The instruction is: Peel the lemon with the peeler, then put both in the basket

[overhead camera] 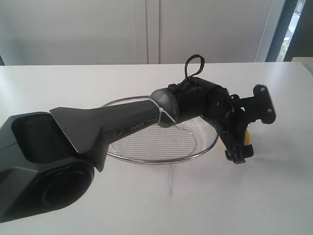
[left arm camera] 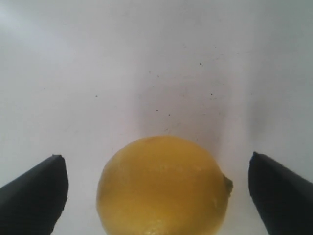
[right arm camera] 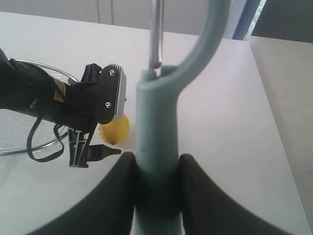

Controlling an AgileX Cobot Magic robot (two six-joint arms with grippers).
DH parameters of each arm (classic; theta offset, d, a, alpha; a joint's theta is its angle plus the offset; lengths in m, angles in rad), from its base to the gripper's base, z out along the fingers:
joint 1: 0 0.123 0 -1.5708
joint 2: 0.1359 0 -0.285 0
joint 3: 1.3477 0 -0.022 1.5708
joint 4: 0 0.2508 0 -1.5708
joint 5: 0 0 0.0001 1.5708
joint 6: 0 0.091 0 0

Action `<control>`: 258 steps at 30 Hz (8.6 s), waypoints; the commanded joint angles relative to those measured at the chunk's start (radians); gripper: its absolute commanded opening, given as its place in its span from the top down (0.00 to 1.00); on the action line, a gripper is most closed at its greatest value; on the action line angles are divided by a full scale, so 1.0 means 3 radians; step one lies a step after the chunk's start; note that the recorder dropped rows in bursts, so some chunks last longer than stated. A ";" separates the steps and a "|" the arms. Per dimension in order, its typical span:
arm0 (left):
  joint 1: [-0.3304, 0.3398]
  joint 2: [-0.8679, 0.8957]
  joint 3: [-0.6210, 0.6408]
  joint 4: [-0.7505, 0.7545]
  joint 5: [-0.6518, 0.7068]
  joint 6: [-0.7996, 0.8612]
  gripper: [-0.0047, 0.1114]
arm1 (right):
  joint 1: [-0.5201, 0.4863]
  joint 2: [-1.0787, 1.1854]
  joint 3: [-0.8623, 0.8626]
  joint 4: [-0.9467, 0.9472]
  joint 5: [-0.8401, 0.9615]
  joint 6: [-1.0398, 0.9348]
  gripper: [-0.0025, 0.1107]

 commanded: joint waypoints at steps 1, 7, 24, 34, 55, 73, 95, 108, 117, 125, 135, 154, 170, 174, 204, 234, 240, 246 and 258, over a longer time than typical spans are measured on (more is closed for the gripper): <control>-0.0015 0.0071 -0.0012 -0.0019 0.0053 0.0022 0.09 | -0.0005 -0.0016 0.0006 -0.0034 -0.0076 0.0022 0.98; -0.0039 0.0099 -0.0012 -0.0002 0.0039 0.0031 0.16 | 0.0001 -0.0016 0.0006 -0.0027 -0.0076 0.0022 0.98; -0.0074 0.0079 -0.0155 0.0087 0.0060 0.0031 0.93 | 0.0001 -0.0024 0.0006 -0.0027 -0.0082 0.0022 0.98; -0.0153 -0.0138 -0.0207 0.0087 0.0274 0.0031 0.96 | 0.0001 -0.0108 0.0011 -0.0040 -0.0208 0.0022 0.98; -0.0034 -0.0977 -0.0207 0.0081 0.1425 -0.0144 0.96 | 0.0001 -0.0152 0.0084 -0.0272 -0.0411 0.0236 0.98; 0.0570 -0.1598 0.0070 -0.0618 0.2316 0.0131 0.96 | 0.0001 0.0238 -0.0062 -0.0112 -0.0412 0.0457 0.98; 0.1350 -0.2917 0.2213 -0.1020 0.1696 0.0542 0.96 | 0.0001 0.1212 -0.0301 0.0435 -0.0555 -0.0294 0.98; 0.1851 -0.4059 0.3513 -0.1129 0.1267 0.0642 0.96 | 0.0001 0.2068 -0.0668 0.0935 -0.0637 -0.0991 0.98; 0.1852 -0.4502 0.3923 -0.1157 0.1183 0.0505 0.96 | 0.0001 0.2523 -0.0857 0.1294 -0.0868 -0.1649 0.98; 0.1852 -0.4591 0.4187 -0.1239 0.0945 0.0505 0.96 | 0.0001 0.2724 -0.0917 0.1716 -0.0809 -0.1649 0.98; 0.1852 -0.4591 0.4401 -0.1421 0.0659 0.0505 0.96 | 0.0001 0.2724 -0.0917 0.1753 -0.0752 -0.1649 0.98; 0.1852 -0.4591 0.4401 -0.1627 0.0618 0.0505 0.96 | 0.0001 0.2724 -0.0917 0.2538 -0.0526 -0.2461 0.98; 0.1852 -0.4591 0.4401 -0.1778 0.0611 0.0505 0.96 | 0.0304 0.2724 -0.0917 0.3485 -0.0108 -0.3470 0.98; 0.1852 -0.4591 0.4401 -0.1800 0.0611 0.0505 0.96 | 0.0446 0.2754 -0.0917 0.3485 -0.0108 -0.3575 0.98; 0.1852 -0.4591 0.4409 -0.2415 0.0654 0.0765 0.96 | 0.0996 0.3459 -0.0989 0.2859 -0.1035 -0.3456 0.98; 0.1852 -0.4591 0.4422 -0.2497 0.0583 0.0842 0.96 | 0.1264 0.3675 -0.1165 0.1634 -0.1233 -0.2159 0.98; 0.1852 -0.4474 0.4422 -0.2497 0.0583 0.0814 0.96 | 0.1264 0.3675 -0.1165 0.1656 -0.1205 -0.2153 0.98; 0.1852 -0.4258 0.4422 -0.2497 0.0460 0.0814 0.96 | 0.1264 0.3675 -0.1165 0.1622 -0.1081 -0.2069 0.98; 0.1852 -0.4251 0.4422 -0.2573 0.0594 0.0814 0.96 | 0.1264 0.3675 -0.1165 0.1606 -0.1062 -0.2063 0.98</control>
